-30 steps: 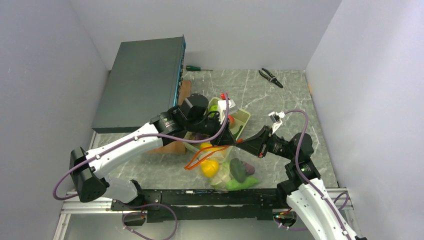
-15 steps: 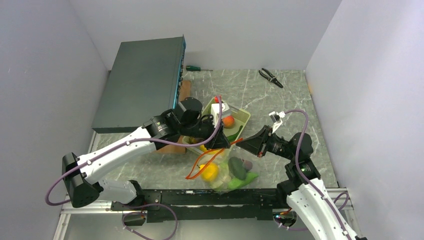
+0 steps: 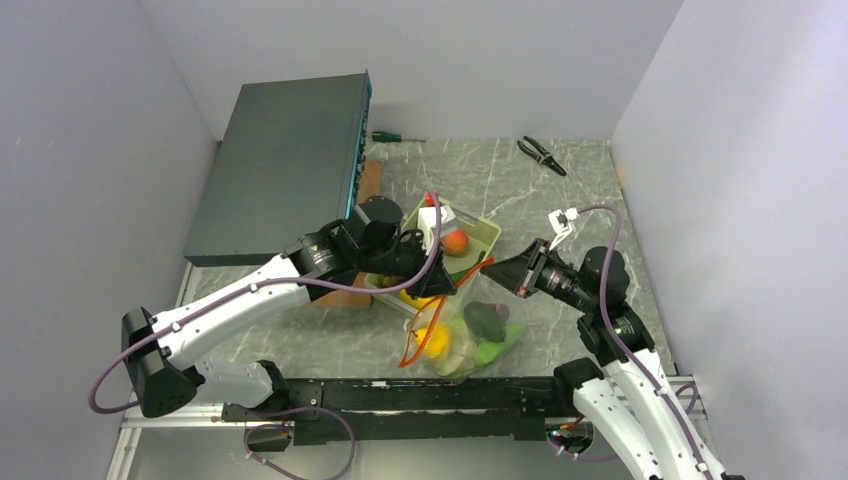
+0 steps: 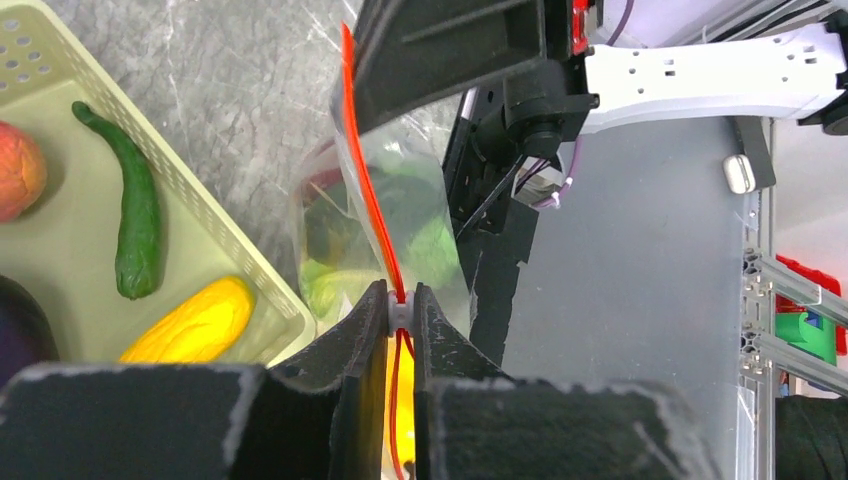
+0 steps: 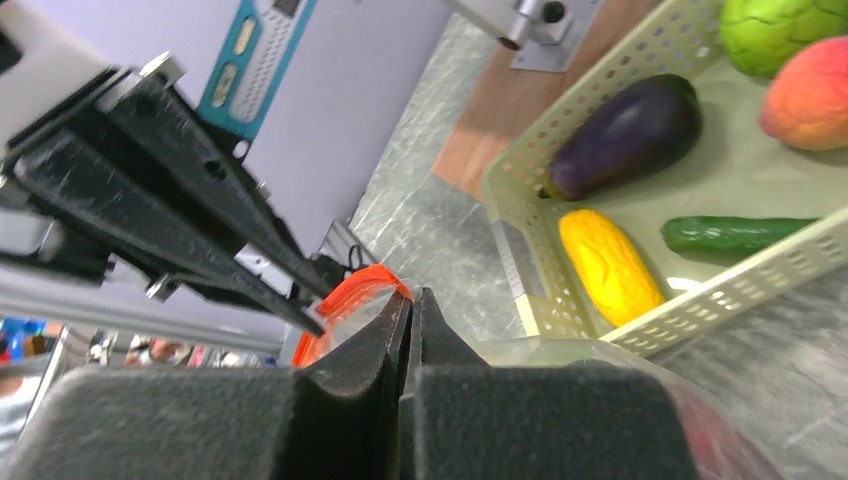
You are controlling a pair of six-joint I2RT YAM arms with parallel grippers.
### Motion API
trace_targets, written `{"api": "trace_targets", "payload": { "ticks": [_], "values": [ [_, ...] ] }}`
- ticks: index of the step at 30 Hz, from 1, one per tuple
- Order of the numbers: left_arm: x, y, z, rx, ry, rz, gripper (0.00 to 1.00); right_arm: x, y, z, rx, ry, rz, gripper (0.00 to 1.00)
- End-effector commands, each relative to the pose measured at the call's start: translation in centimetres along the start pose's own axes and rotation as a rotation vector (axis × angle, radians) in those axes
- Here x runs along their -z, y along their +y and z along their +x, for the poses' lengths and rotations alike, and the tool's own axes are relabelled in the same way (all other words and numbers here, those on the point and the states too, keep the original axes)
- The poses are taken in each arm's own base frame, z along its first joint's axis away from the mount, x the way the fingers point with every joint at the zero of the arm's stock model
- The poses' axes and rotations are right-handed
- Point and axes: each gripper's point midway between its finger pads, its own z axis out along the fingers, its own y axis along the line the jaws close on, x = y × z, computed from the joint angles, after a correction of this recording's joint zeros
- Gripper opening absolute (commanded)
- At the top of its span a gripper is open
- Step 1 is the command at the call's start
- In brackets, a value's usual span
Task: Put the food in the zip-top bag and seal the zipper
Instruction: Zip the zipper food storage bag at the center of the board.
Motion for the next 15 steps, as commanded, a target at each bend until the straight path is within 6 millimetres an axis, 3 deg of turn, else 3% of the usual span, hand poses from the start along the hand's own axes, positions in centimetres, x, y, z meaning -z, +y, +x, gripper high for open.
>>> {"api": "trace_targets", "payload": {
  "ticks": [1, 15],
  "values": [
    [1.9, -1.4, 0.7, 0.016, 0.011, 0.024, 0.03, -0.3, -3.8, -2.5, -0.033, -0.106, 0.226, 0.0],
    [2.9, -1.2, 2.1, 0.025, 0.022, -0.003, 0.03, -0.1, -7.0, -2.4, -0.034, -0.12, 0.362, 0.0]
  ]
}}
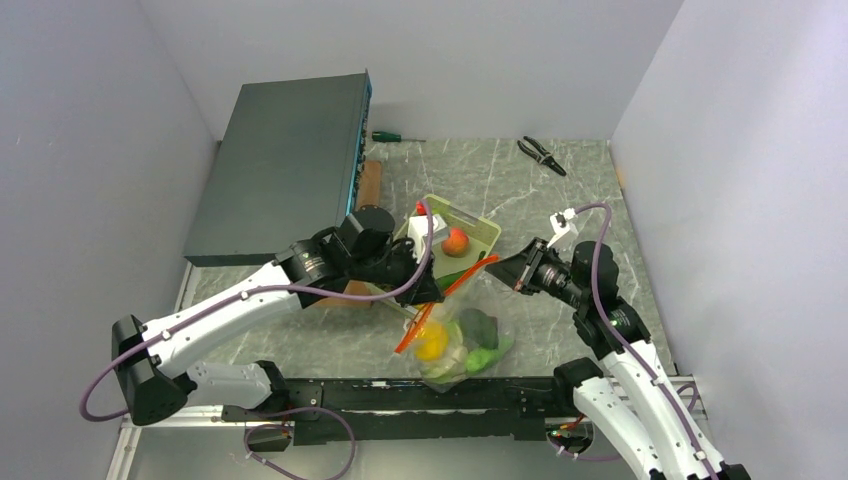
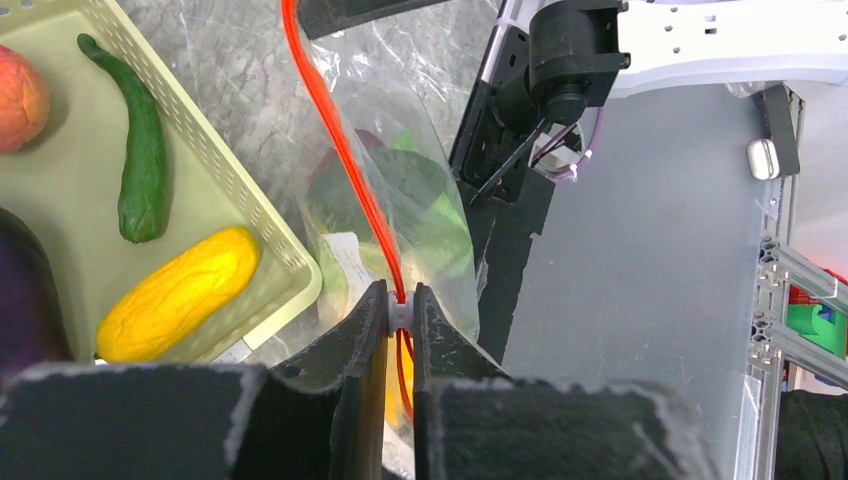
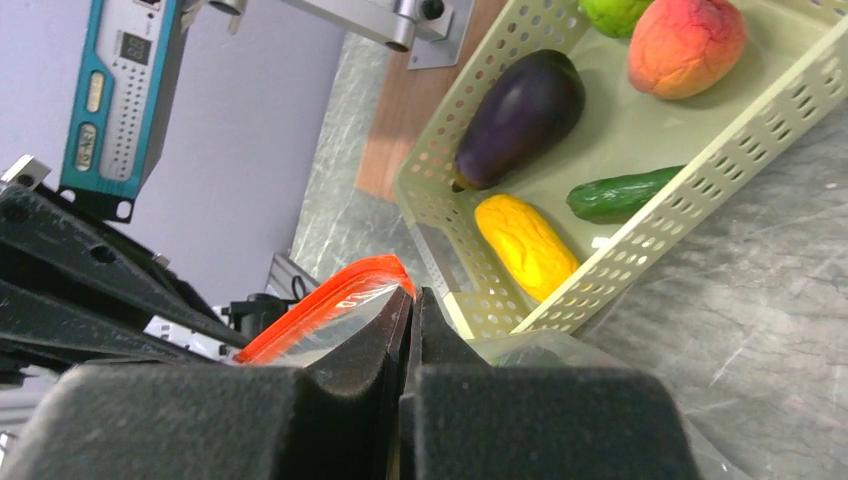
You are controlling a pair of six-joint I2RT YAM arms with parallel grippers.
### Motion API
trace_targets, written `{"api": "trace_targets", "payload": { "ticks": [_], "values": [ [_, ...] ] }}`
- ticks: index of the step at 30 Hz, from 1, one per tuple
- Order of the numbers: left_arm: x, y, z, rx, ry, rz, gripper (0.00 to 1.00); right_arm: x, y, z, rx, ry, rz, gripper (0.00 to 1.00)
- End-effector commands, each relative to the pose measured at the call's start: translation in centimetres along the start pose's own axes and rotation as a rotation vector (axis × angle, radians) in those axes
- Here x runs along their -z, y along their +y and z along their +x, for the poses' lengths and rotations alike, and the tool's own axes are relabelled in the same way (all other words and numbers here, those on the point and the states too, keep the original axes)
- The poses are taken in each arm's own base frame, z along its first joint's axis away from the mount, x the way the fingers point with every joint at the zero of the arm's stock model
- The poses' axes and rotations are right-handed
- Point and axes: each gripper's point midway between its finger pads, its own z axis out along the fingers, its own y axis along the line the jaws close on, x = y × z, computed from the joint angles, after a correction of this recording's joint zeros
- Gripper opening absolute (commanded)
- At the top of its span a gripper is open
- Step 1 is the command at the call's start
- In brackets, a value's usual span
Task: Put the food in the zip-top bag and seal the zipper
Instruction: Zip the zipper food storage bag at the center of the board.
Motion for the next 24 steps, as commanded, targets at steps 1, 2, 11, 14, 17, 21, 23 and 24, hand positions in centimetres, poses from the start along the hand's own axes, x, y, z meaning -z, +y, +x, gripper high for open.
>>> {"api": "trace_targets", "payload": {
  "ticks": [1, 2, 11, 14, 17, 21, 23, 24],
  "values": [
    [2.1, -2.0, -0.3, -0.003, -0.021, 0.051, 0.03, -0.2, -2.2, -2.7, 0.038, -0.121, 0.133, 0.0],
    [2.2, -2.1, -0.3, -0.004, -0.024, 0.053, 0.03, -0.2, -2.5, -2.8, 0.041, -0.124, 0.147, 0.0],
    [3.5, -1.9, 0.5, -0.009, -0.026, 0.015, 0.03, 0.2, -3.6, -4.6, 0.085, -0.18, 0.244, 0.0],
    [4.0, -1.7, 1.0, -0.006, -0.027, -0.002, 0.04, 0.5, -3.7, -5.5, 0.104, -0.211, 0.276, 0.0],
    [4.4, -1.5, 1.3, -0.006, -0.028, -0.022, 0.04, 0.9, -3.9, -6.4, 0.122, -0.238, 0.313, 0.0],
    [5.1, -1.5, 1.6, -0.008, -0.031, -0.035, 0.04, 0.8, -4.6, -7.1, 0.141, -0.24, 0.368, 0.0],
    [5.4, -1.5, 1.8, -0.009, -0.032, -0.043, 0.04, 0.9, -5.3, -7.4, 0.14, -0.242, 0.411, 0.0],
    [5.5, -1.4, 1.9, -0.009, -0.032, -0.046, 0.04, 0.9, -5.5, -7.5, 0.141, -0.239, 0.424, 0.0]
  ]
}}
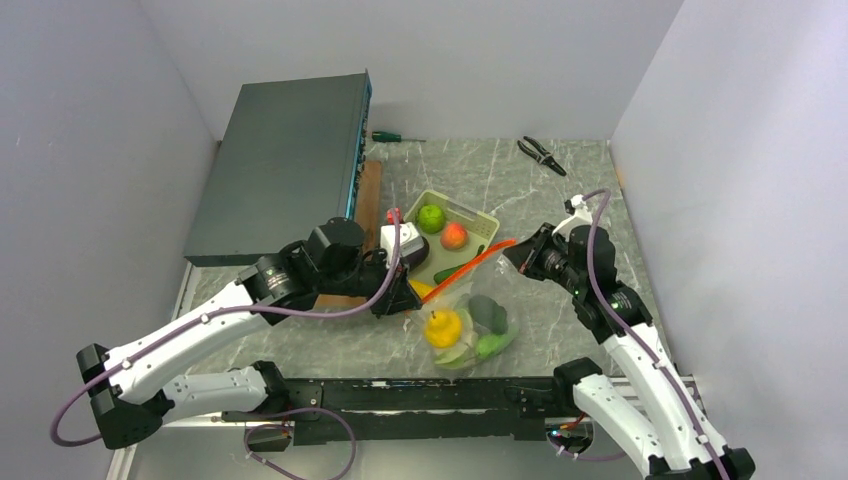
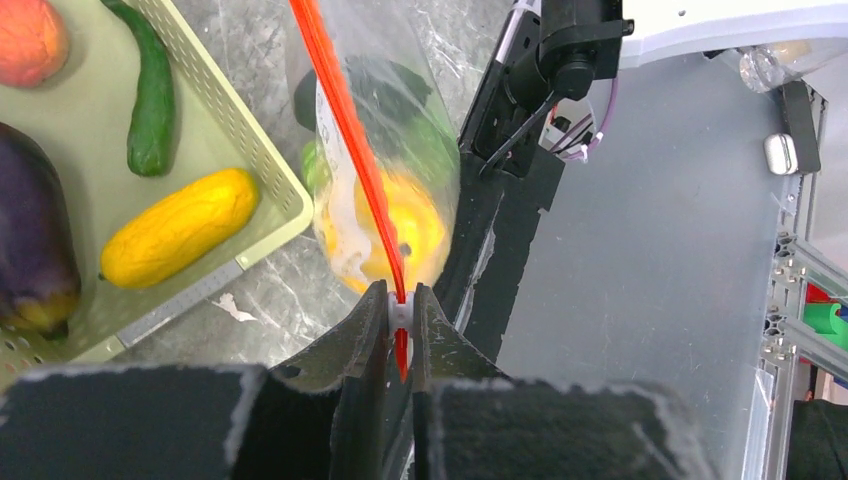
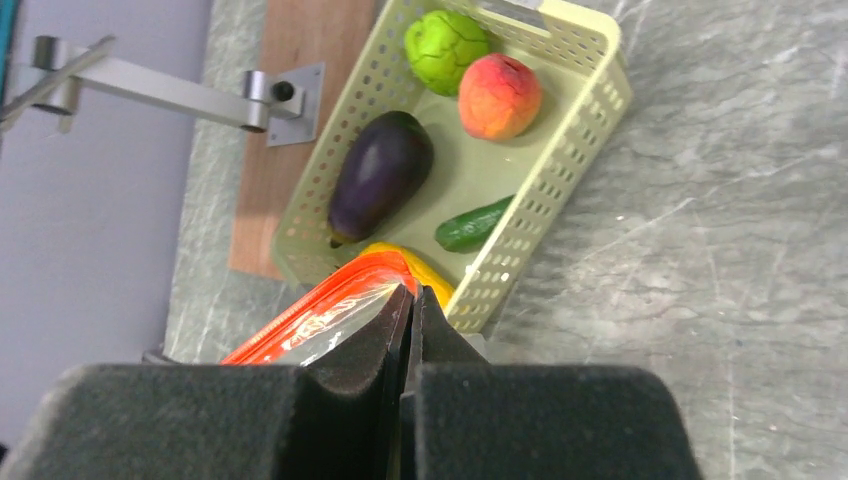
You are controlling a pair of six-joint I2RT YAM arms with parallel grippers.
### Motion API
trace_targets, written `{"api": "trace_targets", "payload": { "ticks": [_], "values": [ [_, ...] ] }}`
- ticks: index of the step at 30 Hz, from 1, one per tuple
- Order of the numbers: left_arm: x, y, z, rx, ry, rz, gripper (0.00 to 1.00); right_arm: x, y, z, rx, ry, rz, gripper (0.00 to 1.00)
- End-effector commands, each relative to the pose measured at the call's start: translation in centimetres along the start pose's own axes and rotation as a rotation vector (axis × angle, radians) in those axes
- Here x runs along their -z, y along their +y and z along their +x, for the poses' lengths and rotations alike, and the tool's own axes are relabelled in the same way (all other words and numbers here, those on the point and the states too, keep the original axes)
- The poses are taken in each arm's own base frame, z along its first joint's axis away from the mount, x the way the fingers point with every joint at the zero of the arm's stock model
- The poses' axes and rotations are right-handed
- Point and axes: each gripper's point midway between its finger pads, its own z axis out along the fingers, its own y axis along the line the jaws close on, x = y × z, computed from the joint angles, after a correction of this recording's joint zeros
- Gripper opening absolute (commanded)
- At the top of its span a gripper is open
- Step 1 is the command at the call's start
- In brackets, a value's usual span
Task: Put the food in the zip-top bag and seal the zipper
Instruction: Zip the zipper food storage bag at the center of the board.
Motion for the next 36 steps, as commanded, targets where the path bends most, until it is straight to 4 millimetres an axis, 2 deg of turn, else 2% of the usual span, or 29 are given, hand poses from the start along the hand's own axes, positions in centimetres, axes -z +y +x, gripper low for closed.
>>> {"api": "trace_targets", "payload": {
  "ticks": [1, 5, 9, 14, 15, 19, 23, 28, 31, 36],
  "values": [
    [1.6, -0.8, 0.4, -0.004, -0.007, 0.009, 0.04, 0.0, -2.3, -3.4, 0.045, -0.118, 0.153, 0.0],
    [2.0, -0.6, 0.9, 0.0, -0.007, -0.003, 0.04, 0.0, -2.3, -3.8, 0.05, -0.128, 0.162, 0.0],
    [1.9, -0.8, 0.9, 0.007, -0.017, 0.007, 0.06, 0.8, -2.7, -5.2, 0.064, -0.166, 0.214, 0.0],
    [1.2, -1.5, -0.1, 0.004, -0.024, 0.051, 0.12, 3.1, -1.4, -7.5, 0.084, -0.229, 0.227, 0.0],
    [1.1, -1.6, -0.4, 0.002, -0.028, 0.057, 0.16, 3.7, -1.2, -7.8, 0.088, -0.237, 0.226, 0.0],
    [0.9, -1.2, -1.2, -0.01, -0.034, 0.032, 0.52, 5.9, -0.9, -8.9, 0.109, -0.274, 0.252, 0.0],
    [1.6, 0.0, -2.0, -0.03, -0.068, -0.053, 0.69, 7.7, -2.4, -10.9, 0.121, -0.341, 0.392, 0.0],
    [3.6, 1.2, -3.2, -0.043, -0.118, -0.167, 0.76, 8.6, -3.0, -13.2, 0.114, -0.39, 0.506, 0.0],
    [4.0, 1.3, -3.1, -0.037, -0.127, -0.178, 0.77, 8.6, -3.2, -14.3, 0.116, -0.398, 0.554, 0.0],
    [3.7, 1.1, -2.6, -0.026, -0.126, -0.158, 0.77, 8.2, -1.0, -14.3, 0.128, -0.392, 0.423, 0.0]
  ]
}}
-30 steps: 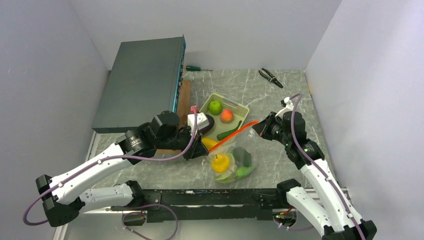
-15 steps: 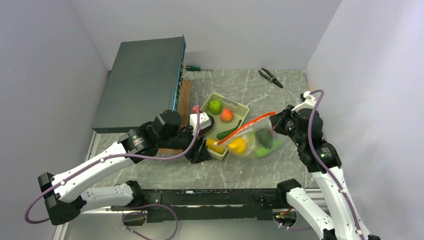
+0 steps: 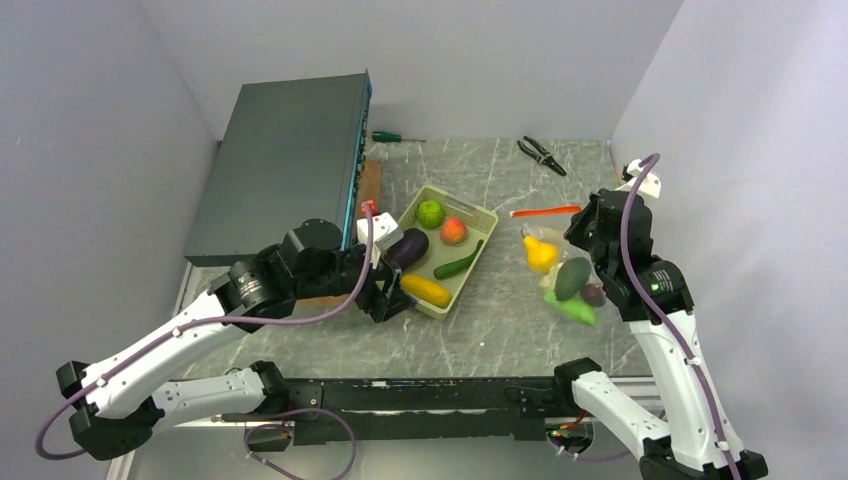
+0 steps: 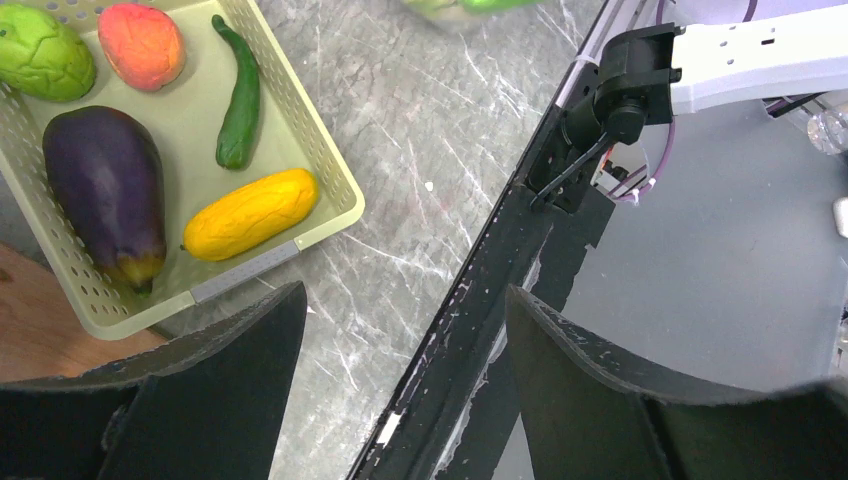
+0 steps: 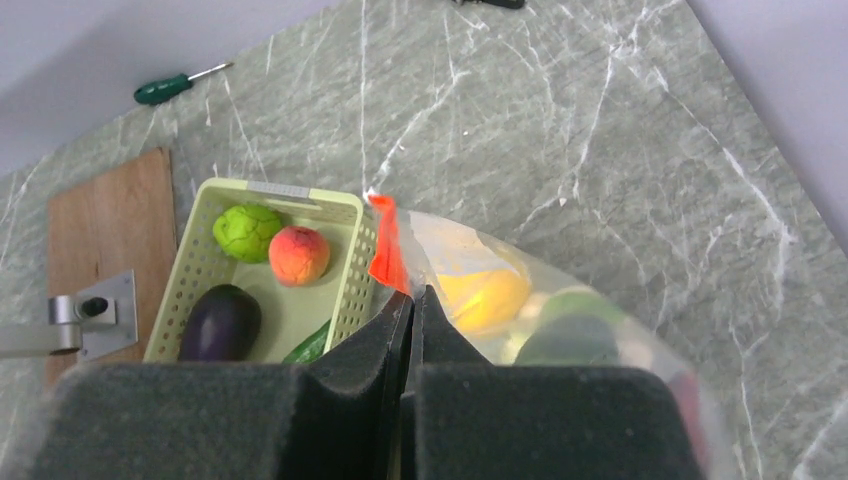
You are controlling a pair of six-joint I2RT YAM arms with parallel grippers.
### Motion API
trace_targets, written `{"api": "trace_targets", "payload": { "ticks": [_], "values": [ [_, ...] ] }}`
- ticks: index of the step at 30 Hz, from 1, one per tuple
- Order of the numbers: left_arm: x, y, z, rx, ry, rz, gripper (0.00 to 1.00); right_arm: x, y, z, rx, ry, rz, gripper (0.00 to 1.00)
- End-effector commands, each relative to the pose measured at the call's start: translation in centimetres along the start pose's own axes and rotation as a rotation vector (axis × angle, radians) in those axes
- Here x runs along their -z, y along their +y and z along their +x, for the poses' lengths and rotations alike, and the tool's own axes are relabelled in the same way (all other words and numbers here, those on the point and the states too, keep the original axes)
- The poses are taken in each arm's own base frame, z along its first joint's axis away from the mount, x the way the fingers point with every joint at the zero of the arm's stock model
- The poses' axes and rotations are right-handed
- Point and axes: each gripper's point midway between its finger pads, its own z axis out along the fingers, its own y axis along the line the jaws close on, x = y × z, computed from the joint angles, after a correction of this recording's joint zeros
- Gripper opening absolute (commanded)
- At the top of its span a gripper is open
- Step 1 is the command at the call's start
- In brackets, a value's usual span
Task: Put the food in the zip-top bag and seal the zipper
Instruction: Zip the zipper food storage bag at the center of the board, then place the zipper food storage bag at the center of the board.
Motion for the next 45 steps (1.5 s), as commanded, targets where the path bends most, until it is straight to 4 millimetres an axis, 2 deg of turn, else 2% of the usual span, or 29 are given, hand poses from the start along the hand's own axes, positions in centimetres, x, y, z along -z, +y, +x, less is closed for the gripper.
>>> {"api": "trace_targets", "payload": {
  "ticks": [1, 8, 11, 16, 19, 22, 23, 26, 28, 30, 32, 35, 37, 39, 41, 45],
  "values": [
    [0.4, -0.1, -0.9, -0.004, -0.035, -0.006, 0.77, 1.5, 1.6, -2.4, -0.028, -0.075, -0.101, 0.0],
    [0.3, -0.5, -0.6, 0.002, -0.034, 0.021, 0.78, 1.3, 2.0, -1.4, -0.03, -0.045, -0.126, 0.0],
    [0.5, -0.6, -0.6, 0.0, -0.039, 0.026, 0.78, 0.5, 1.9, -1.3, -0.038, -0.04, -0.1, 0.0],
    [0.8, -0.7, -0.5, 0.003, -0.052, 0.031, 0.79, -0.9, 0.0, -1.8, -0.042, -0.054, 0.055, 0.0],
    [0.9, -0.8, -0.5, 0.001, -0.06, 0.035, 0.79, -0.9, -2.0, -2.9, -0.028, -0.098, 0.175, 0.0],
    [0.7, -0.9, -0.6, -0.004, -0.062, 0.046, 0.8, 0.0, -5.4, -5.1, -0.007, -0.182, 0.369, 0.0],
    [0.6, -1.1, -0.7, -0.007, -0.059, 0.056, 0.8, 1.3, -6.8, -7.0, 0.013, -0.241, 0.466, 0.0],
    [0.6, -1.3, -0.8, -0.01, -0.057, 0.063, 0.8, 2.8, -7.9, -9.0, 0.027, -0.303, 0.541, 0.0],
    [0.8, -1.2, -0.7, -0.012, -0.057, 0.061, 0.8, 2.2, -7.5, -9.3, 0.064, -0.313, 0.524, 0.0],
    [1.3, -1.2, -0.6, -0.011, -0.065, 0.058, 0.8, 0.4, -7.2, -7.8, 0.097, -0.266, 0.532, 0.0],
    [1.6, -1.3, -0.4, -0.005, -0.076, 0.059, 0.8, -2.5, -5.5, -5.0, 0.132, -0.178, 0.455, 0.0],
    [1.9, -1.3, 0.3, 0.013, -0.081, 0.064, 0.8, -6.7, -0.8, 1.3, 0.194, -0.049, 0.253, 0.0],
    [2.0, -1.2, 0.7, 0.028, -0.079, 0.058, 0.8, -8.5, 2.1, 5.6, 0.294, 0.029, 0.195, 0.0],
    [2.1, -1.2, 1.1, 0.041, -0.075, 0.057, 0.8, -9.9, 4.1, 9.2, 0.367, 0.115, 0.167, 0.0],
    [2.2, -1.1, 1.5, 0.051, -0.073, 0.053, 0.8, -11.3, 4.9, 11.7, 0.393, 0.182, 0.155, 0.0],
    [2.3, -0.9, 2.1, 0.067, -0.083, 0.05, 0.8, -13.0, 6.2, 14.1, 0.412, 0.229, 0.102, 0.0]
  ]
}}
